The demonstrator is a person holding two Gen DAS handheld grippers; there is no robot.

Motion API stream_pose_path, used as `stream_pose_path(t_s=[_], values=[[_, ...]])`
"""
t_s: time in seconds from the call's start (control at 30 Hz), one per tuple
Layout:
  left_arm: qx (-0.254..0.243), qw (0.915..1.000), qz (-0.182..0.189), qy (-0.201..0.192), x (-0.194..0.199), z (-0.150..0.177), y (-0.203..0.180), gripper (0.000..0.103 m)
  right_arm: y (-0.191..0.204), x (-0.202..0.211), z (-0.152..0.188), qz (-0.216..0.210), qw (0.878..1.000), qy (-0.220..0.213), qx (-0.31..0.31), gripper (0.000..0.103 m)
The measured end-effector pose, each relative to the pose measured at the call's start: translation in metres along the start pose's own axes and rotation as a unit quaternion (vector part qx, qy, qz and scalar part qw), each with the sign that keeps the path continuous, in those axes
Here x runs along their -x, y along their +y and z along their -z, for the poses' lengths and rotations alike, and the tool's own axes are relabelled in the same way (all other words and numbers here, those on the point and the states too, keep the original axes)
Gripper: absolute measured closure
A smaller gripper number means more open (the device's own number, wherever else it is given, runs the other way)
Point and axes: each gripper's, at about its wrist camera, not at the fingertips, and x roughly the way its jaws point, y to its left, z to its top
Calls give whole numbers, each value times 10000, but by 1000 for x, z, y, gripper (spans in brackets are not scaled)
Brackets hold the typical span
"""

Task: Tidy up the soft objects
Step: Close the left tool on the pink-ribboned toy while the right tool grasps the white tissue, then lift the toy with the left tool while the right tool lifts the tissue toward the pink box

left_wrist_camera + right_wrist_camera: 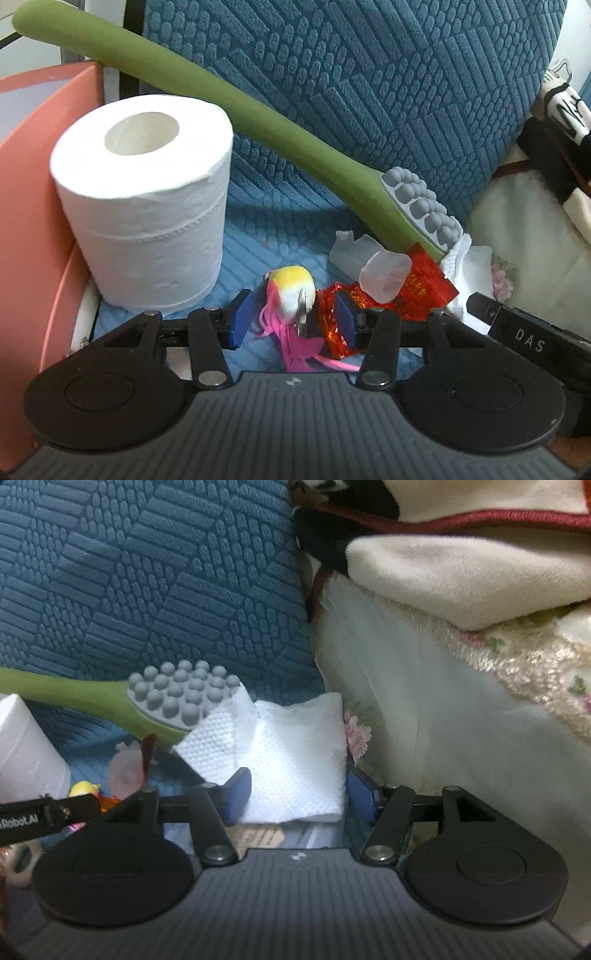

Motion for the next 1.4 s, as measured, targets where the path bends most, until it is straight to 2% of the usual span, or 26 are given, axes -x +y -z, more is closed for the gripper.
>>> stream_pose_path(t_s=[0.07, 0.3, 0.4, 0.47, 0.63, 1.0, 1.4], values=[[-20, 10000, 8, 7, -3, -1, -1, 49, 0, -7, 1, 8, 9998, 182, -34, 42], [-39, 10000, 27, -55, -14, -1, -1, 50, -4, -14, 0, -96, 9994, 235, -236, 42], [-10, 10000, 11, -25, -15, -1, 0, 60, 0, -13, 0, -80, 9997, 176, -116, 52], [-105, 9999, -68, 11, -16, 0, 0, 68, 4, -12, 0, -10, 9999, 133, 9, 73], [-203, 9998, -53, 30, -16, 4, -1, 69, 6, -12, -1, 150, 9997, 114, 123, 90], [-61, 10000, 17, 32, 2, -1, 2, 70, 5, 16, -3, 59, 9994, -252, 236, 93], [-12, 10000, 30, -20, 47, 2, 5, 70, 3, 38, 9, -72, 9991, -260, 338, 93]])
